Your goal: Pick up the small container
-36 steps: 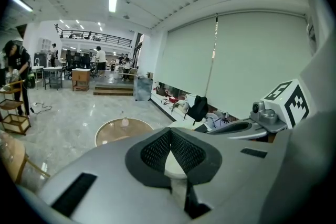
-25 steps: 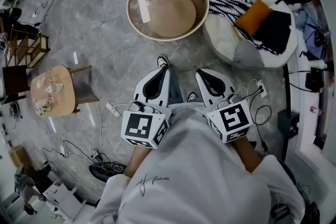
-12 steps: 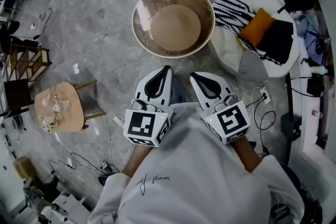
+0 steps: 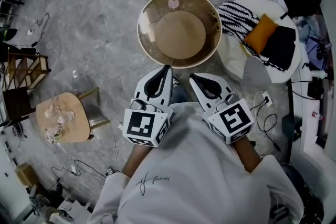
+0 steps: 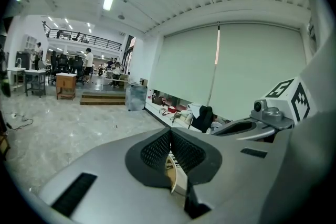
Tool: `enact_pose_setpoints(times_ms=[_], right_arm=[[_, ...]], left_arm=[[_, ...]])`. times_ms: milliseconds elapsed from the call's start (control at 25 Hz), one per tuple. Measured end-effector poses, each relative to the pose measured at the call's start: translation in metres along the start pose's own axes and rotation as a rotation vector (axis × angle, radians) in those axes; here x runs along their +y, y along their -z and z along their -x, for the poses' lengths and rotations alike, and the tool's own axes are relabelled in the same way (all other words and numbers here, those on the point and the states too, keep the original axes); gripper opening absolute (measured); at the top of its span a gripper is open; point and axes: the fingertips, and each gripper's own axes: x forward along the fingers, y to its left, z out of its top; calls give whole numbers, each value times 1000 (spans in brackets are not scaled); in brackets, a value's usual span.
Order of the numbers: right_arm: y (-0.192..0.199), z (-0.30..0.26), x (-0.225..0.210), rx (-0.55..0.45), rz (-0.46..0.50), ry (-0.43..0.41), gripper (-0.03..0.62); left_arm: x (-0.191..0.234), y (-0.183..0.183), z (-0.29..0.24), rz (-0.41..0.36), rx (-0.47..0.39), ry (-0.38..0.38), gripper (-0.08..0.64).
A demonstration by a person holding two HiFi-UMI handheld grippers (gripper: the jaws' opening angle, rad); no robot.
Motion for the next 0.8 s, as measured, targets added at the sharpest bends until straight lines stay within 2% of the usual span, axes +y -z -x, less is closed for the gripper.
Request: enact_pose_setpoints(times_ms=[360,800], right_arm=[[-26,-47,-6,1,36,65,15],[-30,-66,-21,23,44,118,15]], left_arm=[[52,-7,-6,25,-21,-2,18],[79,-2,-14,59,-1,15,18]])
